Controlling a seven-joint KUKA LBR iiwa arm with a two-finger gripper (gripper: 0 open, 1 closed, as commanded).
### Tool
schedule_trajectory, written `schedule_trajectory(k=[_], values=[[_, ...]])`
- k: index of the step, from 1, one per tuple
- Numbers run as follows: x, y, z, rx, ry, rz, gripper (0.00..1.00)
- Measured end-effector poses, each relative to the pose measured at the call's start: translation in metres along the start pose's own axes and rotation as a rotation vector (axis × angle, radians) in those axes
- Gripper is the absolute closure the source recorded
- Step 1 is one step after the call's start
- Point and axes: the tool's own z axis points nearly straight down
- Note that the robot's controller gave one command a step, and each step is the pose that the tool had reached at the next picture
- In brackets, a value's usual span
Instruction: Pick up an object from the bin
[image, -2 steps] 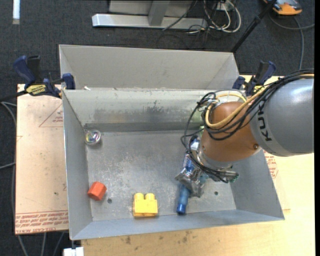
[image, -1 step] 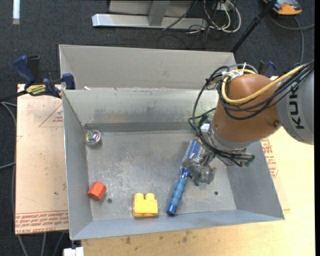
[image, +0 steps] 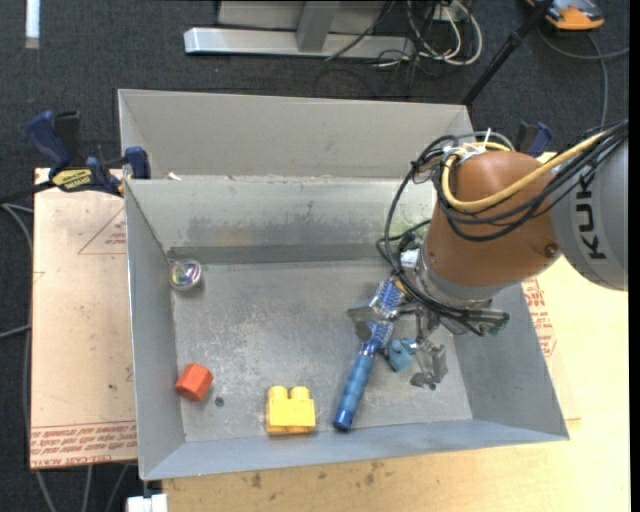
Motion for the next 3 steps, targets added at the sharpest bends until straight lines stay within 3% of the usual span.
schedule_trajectory(k=[1, 2, 3], values=[[0.000, -0.084, 0.106, 0.001, -0.003, -0.119, 0.00], [0.000, -0.084, 0.101, 0.005, 0.000, -0.121, 1.00], [0.011, -0.037, -0.025, 0.006, -0.004, -0.107, 1.00]])
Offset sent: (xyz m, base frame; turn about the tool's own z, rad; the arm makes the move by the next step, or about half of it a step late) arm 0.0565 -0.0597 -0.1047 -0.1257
